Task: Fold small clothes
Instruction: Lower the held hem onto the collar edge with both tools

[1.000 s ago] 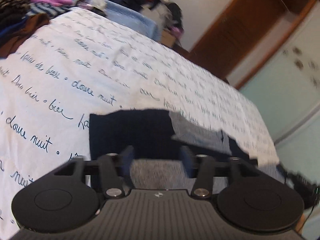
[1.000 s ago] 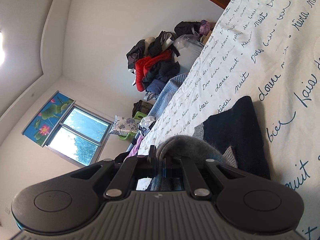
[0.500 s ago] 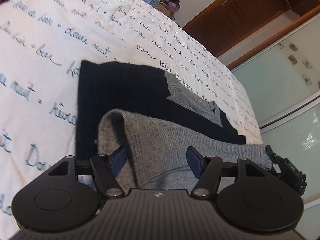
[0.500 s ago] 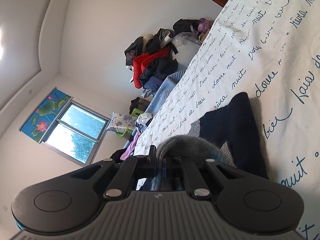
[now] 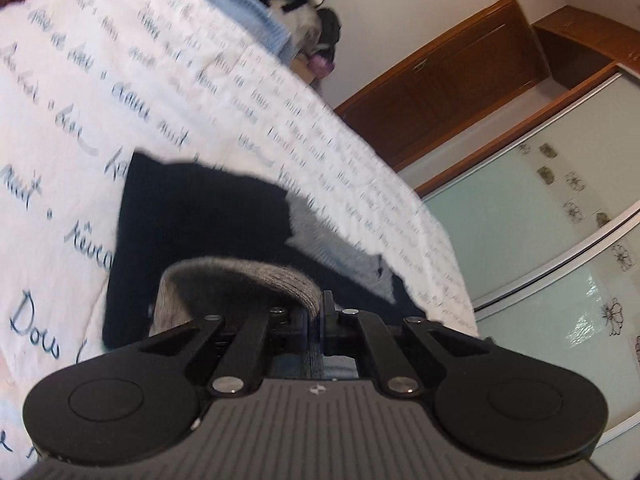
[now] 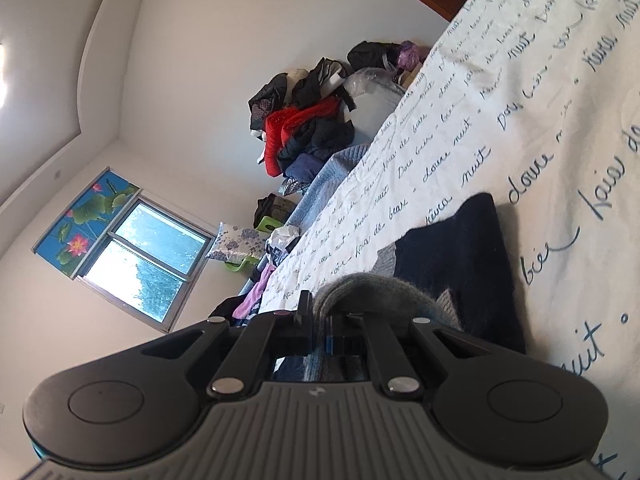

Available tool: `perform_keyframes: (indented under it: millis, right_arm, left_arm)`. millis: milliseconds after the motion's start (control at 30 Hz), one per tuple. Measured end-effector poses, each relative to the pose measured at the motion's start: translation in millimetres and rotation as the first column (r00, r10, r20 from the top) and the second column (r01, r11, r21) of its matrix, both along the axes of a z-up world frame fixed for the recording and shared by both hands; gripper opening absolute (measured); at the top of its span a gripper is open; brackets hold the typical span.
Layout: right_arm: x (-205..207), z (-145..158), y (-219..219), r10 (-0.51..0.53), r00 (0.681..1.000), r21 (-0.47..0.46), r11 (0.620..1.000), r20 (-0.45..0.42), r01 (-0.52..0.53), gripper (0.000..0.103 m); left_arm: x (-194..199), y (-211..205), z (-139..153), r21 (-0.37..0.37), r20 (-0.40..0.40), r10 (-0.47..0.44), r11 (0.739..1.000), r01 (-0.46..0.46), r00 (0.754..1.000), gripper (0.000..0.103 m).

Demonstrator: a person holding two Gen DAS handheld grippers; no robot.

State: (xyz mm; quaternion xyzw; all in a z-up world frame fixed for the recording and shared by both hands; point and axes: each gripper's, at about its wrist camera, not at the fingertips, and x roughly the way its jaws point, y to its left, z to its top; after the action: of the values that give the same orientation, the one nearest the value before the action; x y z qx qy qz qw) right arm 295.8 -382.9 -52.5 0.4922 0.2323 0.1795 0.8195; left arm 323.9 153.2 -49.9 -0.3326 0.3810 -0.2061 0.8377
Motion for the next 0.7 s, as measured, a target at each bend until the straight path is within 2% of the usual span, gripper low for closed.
perform_keyframes:
  millis: [133,300,500,700]
  right_arm:
    - [-1.3,4.9,-3.1,-0.015,1.000,0.000,1.000,0.015,0.015,0.007]
    - [3.1,8.4,-0.7,-0.004,1.000,0.001,1.000,0.023,0.004,0.007]
    - [18.2,6.7,-3.8,-0.025,1.000,0.027,0.999,0.015,0.024,0.007]
    - [32.4,-4.1,-9.4,-0.057,0.998,0.043,0.997,-0.010,0.057,0.006]
  left_arm:
    - [-0.1,2.8,18.1,0.004,0.043,0.021,1.000,-0.022,0.999,0.005]
    - [6.1,10.8,29.2,-0.008,0.058,0.054,0.999,-0.054,0.997,0.005]
    - [25.8,17.7,34.4,-0.018,0.059,0.099,0.995,-0.098,0.993,0.005]
    - [43.2,13.6,31.9,-0.002,0.061,0.103,0.995,-0.103,0.993,0.005]
